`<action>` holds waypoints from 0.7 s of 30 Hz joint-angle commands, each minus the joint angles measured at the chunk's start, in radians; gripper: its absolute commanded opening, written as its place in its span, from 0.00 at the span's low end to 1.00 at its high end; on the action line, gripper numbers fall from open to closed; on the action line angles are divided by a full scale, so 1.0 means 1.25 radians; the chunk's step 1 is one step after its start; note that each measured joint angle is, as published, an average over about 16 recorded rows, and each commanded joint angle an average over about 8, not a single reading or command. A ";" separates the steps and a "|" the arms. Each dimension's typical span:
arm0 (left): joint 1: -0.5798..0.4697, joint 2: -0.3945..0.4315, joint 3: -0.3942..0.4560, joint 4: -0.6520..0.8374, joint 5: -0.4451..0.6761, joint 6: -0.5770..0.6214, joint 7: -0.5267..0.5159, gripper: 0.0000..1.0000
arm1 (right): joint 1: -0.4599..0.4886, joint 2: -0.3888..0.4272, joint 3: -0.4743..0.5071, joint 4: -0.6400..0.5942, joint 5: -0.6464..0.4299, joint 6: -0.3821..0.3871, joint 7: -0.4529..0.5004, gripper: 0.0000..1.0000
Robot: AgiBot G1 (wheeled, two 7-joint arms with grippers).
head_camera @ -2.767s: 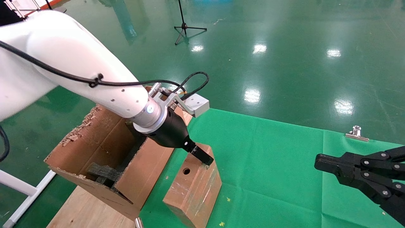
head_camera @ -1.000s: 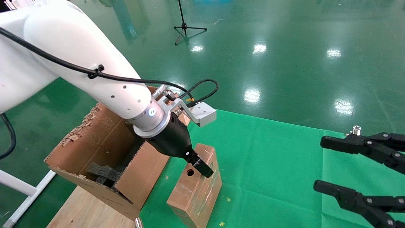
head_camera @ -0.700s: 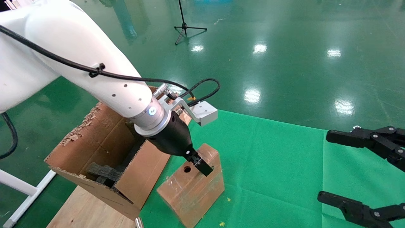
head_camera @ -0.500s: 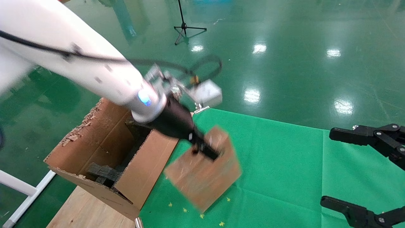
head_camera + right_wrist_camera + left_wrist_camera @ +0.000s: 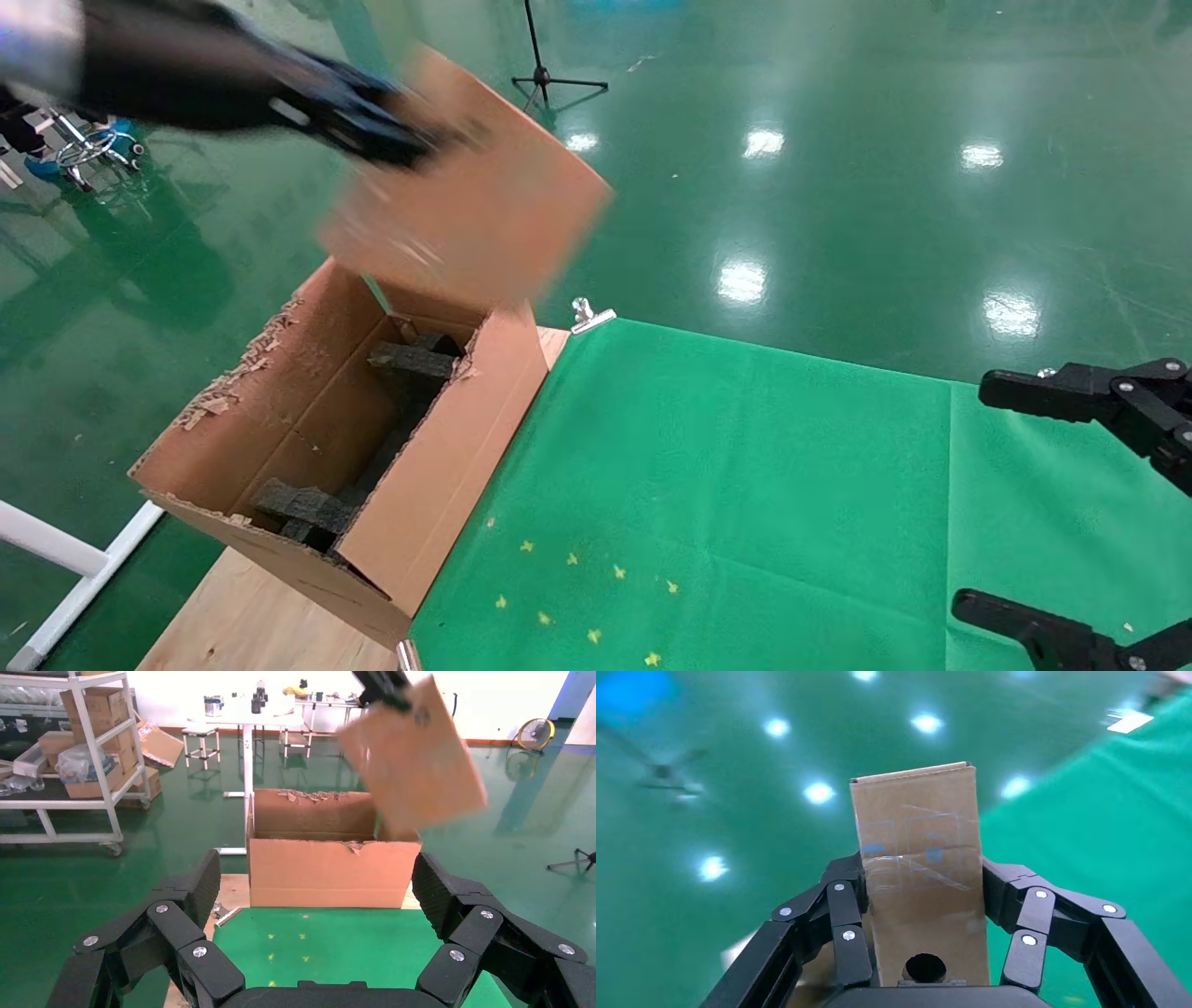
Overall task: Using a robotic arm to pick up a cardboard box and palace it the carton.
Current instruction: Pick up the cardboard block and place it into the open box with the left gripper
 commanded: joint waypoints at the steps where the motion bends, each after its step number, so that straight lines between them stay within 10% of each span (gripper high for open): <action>1: -0.036 -0.021 -0.013 0.058 0.017 0.010 0.061 0.00 | 0.000 0.000 0.000 0.000 0.000 0.000 0.000 1.00; 21: 0.094 0.077 0.057 0.587 0.108 -0.008 0.373 0.00 | 0.000 0.000 -0.001 0.000 0.000 0.000 0.000 1.00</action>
